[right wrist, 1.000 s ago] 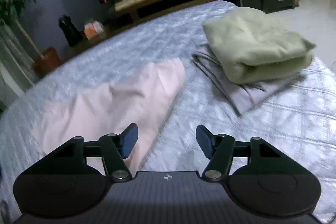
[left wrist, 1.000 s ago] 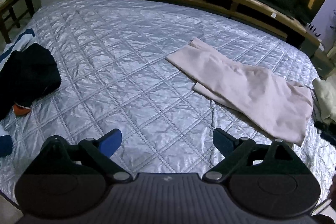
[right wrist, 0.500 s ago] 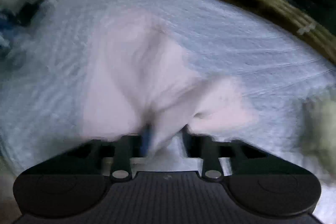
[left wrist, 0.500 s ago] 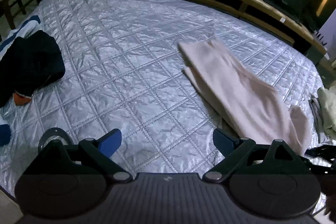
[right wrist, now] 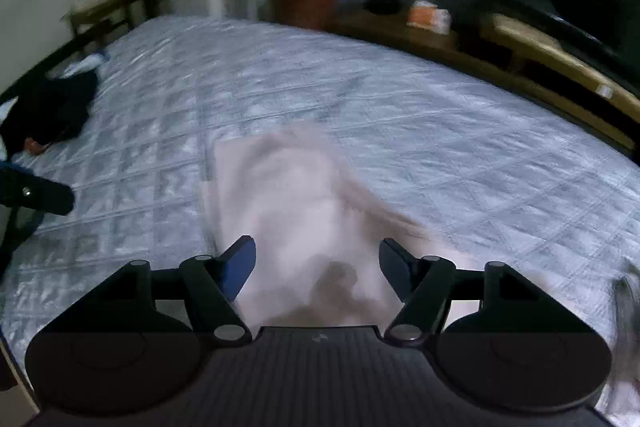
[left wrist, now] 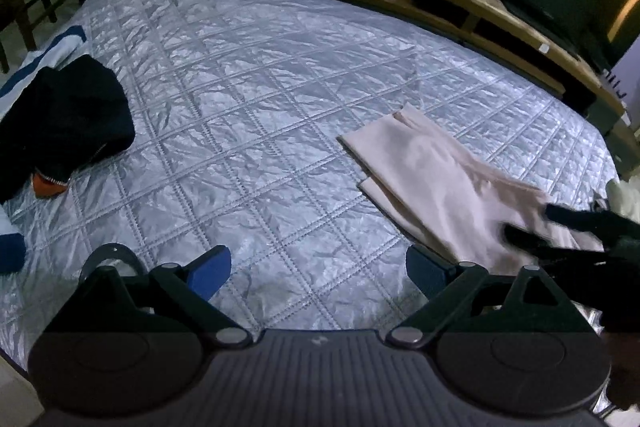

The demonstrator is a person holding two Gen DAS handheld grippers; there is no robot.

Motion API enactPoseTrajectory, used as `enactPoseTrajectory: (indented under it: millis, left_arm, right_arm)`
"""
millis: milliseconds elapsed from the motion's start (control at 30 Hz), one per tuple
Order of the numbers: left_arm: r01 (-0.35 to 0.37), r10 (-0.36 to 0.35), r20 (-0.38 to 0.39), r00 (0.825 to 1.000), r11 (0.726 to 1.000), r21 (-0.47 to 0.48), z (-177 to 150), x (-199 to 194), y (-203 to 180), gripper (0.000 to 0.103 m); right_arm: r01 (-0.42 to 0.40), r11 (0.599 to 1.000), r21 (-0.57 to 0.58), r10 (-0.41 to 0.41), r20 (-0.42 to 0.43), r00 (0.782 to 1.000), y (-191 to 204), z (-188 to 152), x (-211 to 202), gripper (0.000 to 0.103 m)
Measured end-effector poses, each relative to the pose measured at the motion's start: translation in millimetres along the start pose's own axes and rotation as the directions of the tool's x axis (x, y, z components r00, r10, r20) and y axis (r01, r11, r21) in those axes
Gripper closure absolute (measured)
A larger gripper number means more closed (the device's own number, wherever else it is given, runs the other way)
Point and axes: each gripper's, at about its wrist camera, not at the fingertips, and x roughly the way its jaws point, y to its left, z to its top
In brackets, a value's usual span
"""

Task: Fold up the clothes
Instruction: 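Grasp the pink shirt edge with the right tool and lift it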

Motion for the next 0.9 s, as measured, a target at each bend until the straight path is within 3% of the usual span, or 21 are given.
enactPoseTrajectory:
  millis: [100,167,200,267,400,500,567,733,900]
  left_arm:
    - [0.002,-0.001,0.006,1.0,1.0,-0.018,3,-1,3,0.01]
    - [0.001,-0.001,0.011,1.0,1.0,-0.024,4,-1,4,0.01]
    - [0.0,0.0,0.011,1.0,1.0,-0.025,4,-1,4,0.01]
    - [-0.004,0.004,0.009,1.0,0.999,-0.033,4,0,7,0.01]
    - [-0.012,0.013,0.002,1.0,0.998,-0.067,5,1,15,0.01]
    - [-0.014,0.015,0.007,1.0,0.997,-0.076,5,-1,19,0.009]
    - [-0.015,0.015,0.009,1.0,0.997,-0.079,6,-1,20,0.009]
    - [-0.013,0.014,0.018,1.0,0.997,-0.076,5,-3,19,0.009]
    - [-0.017,0.018,0.017,1.0,0.997,-0.073,5,-2,17,0.009]
  right_arm:
    - [-0.01,0.998,-0.062,0.006,-0.067,0.998,27,4,29,0.028]
    - [-0.004,1.0,-0.029,0.001,-0.096,0.995,27,5,45,0.033]
    - [-0.009,1.0,-0.001,0.009,-0.097,0.995,24,5,50,0.048]
    - [0.002,0.999,0.054,0.002,-0.067,0.998,16,10,47,0.099]
    - [-0.031,0.982,0.186,0.018,0.07,0.997,-19,24,4,0.098]
    - [-0.076,0.953,0.293,0.02,0.189,0.982,-50,34,-45,0.098]
    - [-0.121,0.925,0.36,0.02,0.271,0.962,-74,36,-80,0.098]
    - [-0.125,0.885,0.449,-0.071,0.394,0.916,-132,31,-157,0.098]
    - [-0.091,0.853,0.514,-0.21,0.497,0.842,-188,28,-220,0.098]
